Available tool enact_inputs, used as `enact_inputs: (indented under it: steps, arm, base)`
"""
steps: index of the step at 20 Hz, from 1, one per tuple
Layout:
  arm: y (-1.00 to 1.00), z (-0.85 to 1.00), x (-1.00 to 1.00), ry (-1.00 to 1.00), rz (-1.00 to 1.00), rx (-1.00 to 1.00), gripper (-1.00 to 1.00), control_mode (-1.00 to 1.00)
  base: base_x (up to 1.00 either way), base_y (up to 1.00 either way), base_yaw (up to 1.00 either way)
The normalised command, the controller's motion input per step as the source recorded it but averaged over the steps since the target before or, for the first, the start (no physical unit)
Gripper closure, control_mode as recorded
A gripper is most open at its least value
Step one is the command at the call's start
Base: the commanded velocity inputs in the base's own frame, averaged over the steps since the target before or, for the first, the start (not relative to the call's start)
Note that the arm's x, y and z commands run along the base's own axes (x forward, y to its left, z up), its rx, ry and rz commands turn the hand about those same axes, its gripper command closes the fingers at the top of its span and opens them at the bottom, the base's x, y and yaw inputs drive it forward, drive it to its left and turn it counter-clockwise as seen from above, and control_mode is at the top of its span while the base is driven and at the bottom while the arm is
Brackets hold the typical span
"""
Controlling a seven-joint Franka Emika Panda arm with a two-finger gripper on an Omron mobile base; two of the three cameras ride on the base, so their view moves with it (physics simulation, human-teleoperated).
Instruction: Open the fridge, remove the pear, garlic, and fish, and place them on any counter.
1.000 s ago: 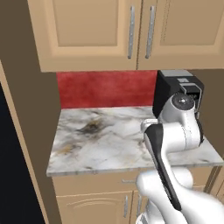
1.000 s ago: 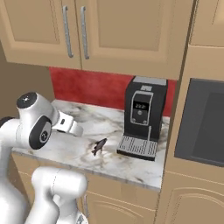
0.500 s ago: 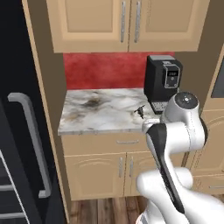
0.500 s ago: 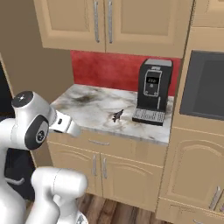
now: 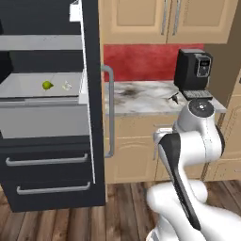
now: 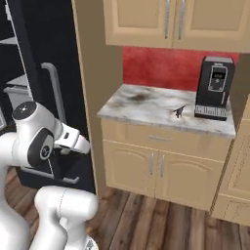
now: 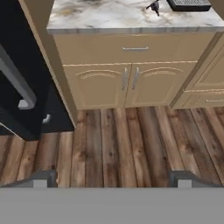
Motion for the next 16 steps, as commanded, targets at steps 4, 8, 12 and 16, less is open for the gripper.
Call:
enact_inputs:
  steps: [4,8,12,16]
  arm:
    - [0.0,0.0,0.0,0.0,0.0,0.0,-1.0,1.0]
    - [0.0,0.0,0.0,0.0,0.0,0.0,-1.0,1.0]
    - [0.0,0.0,0.0,0.0,0.0,0.0,-1.0,1.0]
    - [0.0,0.0,0.0,0.0,0.0,0.0,-1.0,1.0]
  base:
    - [-0.2,1.0,0.0]
    - [0.01,1.0,0.0]
    - [0.24,1.0,0.0]
    - [0.57,1.0,-0.01]
